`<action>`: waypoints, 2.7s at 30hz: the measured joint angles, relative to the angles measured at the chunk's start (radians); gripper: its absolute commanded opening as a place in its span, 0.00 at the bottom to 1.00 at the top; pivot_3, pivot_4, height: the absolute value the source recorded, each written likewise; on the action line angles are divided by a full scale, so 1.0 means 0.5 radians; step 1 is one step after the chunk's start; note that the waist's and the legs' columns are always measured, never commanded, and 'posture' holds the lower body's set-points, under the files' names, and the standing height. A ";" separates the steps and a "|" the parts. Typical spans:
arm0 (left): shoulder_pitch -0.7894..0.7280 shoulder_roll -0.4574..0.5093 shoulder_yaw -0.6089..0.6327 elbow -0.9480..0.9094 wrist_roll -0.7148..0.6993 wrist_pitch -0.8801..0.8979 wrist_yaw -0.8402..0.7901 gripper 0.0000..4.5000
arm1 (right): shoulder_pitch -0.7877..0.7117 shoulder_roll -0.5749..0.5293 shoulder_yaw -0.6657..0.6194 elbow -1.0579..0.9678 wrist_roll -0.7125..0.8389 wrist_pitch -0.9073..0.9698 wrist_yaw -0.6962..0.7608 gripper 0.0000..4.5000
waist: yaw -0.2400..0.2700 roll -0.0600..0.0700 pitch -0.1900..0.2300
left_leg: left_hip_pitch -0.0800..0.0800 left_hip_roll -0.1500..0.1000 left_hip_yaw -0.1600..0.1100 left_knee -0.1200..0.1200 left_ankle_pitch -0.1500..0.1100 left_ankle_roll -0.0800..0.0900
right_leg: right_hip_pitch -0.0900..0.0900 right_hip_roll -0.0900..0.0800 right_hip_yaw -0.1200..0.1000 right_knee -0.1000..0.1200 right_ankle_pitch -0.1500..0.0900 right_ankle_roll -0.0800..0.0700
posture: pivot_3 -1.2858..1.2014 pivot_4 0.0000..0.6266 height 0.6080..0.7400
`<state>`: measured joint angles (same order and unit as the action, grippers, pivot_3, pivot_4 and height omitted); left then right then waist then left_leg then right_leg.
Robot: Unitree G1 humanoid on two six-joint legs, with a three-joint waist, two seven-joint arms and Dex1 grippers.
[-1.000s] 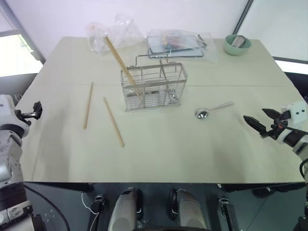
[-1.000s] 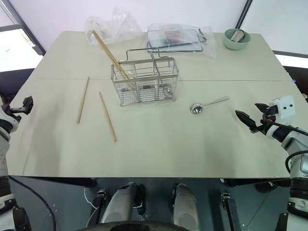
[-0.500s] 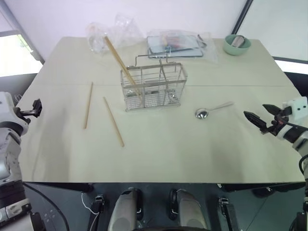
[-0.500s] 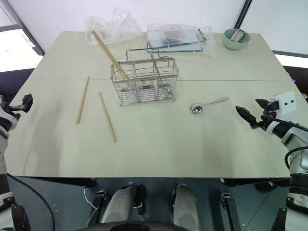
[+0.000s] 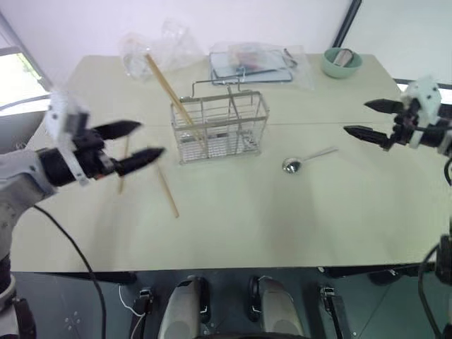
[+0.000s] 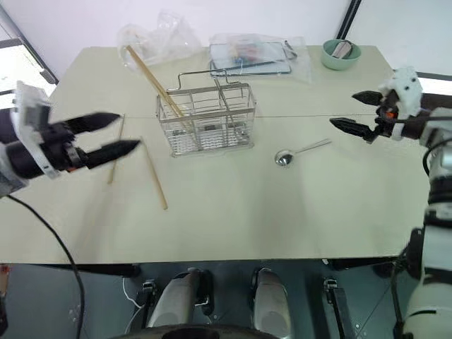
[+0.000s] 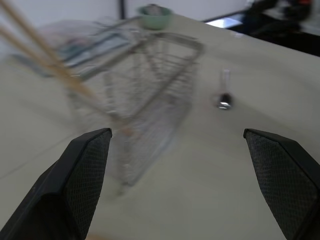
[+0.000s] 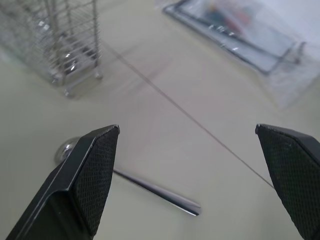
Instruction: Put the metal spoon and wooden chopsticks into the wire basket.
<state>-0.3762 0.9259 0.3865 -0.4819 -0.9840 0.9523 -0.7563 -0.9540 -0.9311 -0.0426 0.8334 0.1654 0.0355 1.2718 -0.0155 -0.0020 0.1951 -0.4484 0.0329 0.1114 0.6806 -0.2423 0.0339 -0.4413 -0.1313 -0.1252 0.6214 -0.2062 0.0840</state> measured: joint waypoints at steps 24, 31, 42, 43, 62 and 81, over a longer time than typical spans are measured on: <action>-0.409 -0.115 -0.568 -0.175 -0.126 0.080 -0.024 0.99 | -0.699 0.589 0.964 1.013 -1.232 -0.831 0.035 1.00 | -0.007 0.000 0.001 | 0.006 0.000 -0.001 0.003 0.012 -0.018 | -0.001 0.004 0.007 0.018 -0.001 0.002 | 0.52 0.24 0.75; -0.374 -0.109 -0.543 -0.209 -0.159 0.083 0.052 1.00 | -0.722 0.630 1.012 1.034 -1.365 -0.881 -0.111 0.80 | -0.006 -0.001 0.001 | 0.008 -0.001 -0.001 0.003 0.012 -0.018 | 0.001 0.004 0.007 0.018 -0.001 0.002 | 0.52 0.24 0.75; -0.376 -0.087 -0.509 -0.234 -0.192 0.083 0.083 1.00 | -0.724 0.647 0.974 1.054 -1.385 -0.915 -0.048 0.01 | -0.005 -0.001 0.001 | 0.009 -0.001 -0.001 0.003 0.012 -0.018 | 0.003 0.005 0.007 0.018 -0.001 0.002 | 0.52 0.24 0.75; -0.377 -0.087 -0.509 -0.233 -0.192 0.083 0.083 1.00 | -0.723 0.646 0.963 1.054 -1.381 -0.915 -0.036 0.01 | -0.005 -0.001 0.001 | 0.009 -0.001 -0.001 0.003 0.012 -0.018 | 0.003 0.005 0.007 0.018 -0.001 0.002 | 0.52 0.24 0.75; -0.655 -0.025 -0.419 0.153 -0.032 -0.013 0.022 1.00 | -0.549 0.545 -0.022 -0.108 0.339 0.637 0.608 0.01 | 0.007 0.000 0.001 | 0.009 0.001 -0.003 0.004 0.012 -0.017 | 0.003 0.005 0.006 0.020 -0.001 0.002 | 0.52 0.24 0.75; -0.783 -0.121 -0.501 0.271 0.159 -0.092 -0.077 1.00 | -0.491 0.924 -0.076 -0.375 0.458 0.958 -0.266 0.01 | 0.004 -0.001 0.001 | 0.006 -0.001 0.000 0.001 0.012 -0.016 | -0.001 0.005 0.007 0.021 0.000 0.002 | 0.52 0.24 0.75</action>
<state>-0.7675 0.8654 0.1359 -0.3464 -0.9045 0.9065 -0.7946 -1.1994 -0.4689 -0.0808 0.6459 0.3944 0.5143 1.1388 -0.0132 -0.0025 0.1954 -0.4455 0.0324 0.1116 0.6814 -0.2365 0.0259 -0.4420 -0.1287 -0.1218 0.6319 -0.2064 0.0851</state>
